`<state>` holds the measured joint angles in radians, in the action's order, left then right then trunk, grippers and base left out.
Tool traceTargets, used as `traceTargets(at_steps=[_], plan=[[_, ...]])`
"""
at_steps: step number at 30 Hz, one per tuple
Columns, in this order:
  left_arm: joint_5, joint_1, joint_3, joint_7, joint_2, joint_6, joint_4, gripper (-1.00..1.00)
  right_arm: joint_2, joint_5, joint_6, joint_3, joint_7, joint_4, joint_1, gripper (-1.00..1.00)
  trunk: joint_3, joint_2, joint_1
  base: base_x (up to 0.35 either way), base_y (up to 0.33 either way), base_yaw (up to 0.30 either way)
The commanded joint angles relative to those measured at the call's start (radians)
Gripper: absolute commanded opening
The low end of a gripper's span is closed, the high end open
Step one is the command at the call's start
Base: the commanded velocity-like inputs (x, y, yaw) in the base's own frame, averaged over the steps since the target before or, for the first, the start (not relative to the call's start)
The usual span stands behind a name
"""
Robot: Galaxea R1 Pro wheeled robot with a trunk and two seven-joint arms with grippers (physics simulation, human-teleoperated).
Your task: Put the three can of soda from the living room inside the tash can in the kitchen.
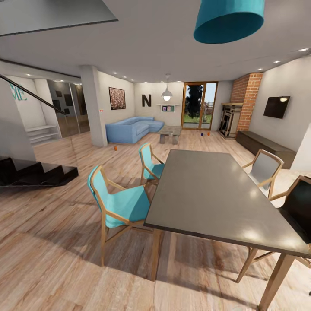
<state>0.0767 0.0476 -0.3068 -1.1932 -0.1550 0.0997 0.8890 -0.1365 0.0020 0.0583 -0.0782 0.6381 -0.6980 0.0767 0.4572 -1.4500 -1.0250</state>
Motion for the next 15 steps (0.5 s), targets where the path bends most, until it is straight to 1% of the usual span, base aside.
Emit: traceTargets(at_steps=[1,3,5,13,15], plan=[[0.000,0.000,0.000,0.000,0.000,0.000,0.000,1.00,0.000,0.000,0.000,0.000,0.000,0.000,0.000,1.00,0.000,0.000,0.000,0.000,0.000,-0.264],[0.000,0.000,0.000,0.001,0.000,0.000,0.000,1.00,0.000,0.000,0.000,0.000,0.000,0.000,0.000,1.00,0.000,0.000,0.000,0.000,0.000,-0.193],[0.000,0.000,0.000,0.000,0.000,0.000,-0.001,1.00,0.000,0.000,0.000,0.000,-0.001,0.000,0.000,1.00,0.000,0.000,0.000,0.000,0.000,-0.099],[0.000,0.000,0.000,0.000,0.000,0.000,0.000,1.00,0.000,0.001,0.000,0.000,-0.002,0.000,0.000,1.00,0.000,0.000,0.000,0.000,0.000,-0.038],[0.000,0.000,0.000,0.000,0.000,0.000,0.001,1.00,0.000,0.001,0.000,0.000,-0.001,0.000,0.000,1.00,0.000,0.000,0.000,0.000,0.000,-0.099]])
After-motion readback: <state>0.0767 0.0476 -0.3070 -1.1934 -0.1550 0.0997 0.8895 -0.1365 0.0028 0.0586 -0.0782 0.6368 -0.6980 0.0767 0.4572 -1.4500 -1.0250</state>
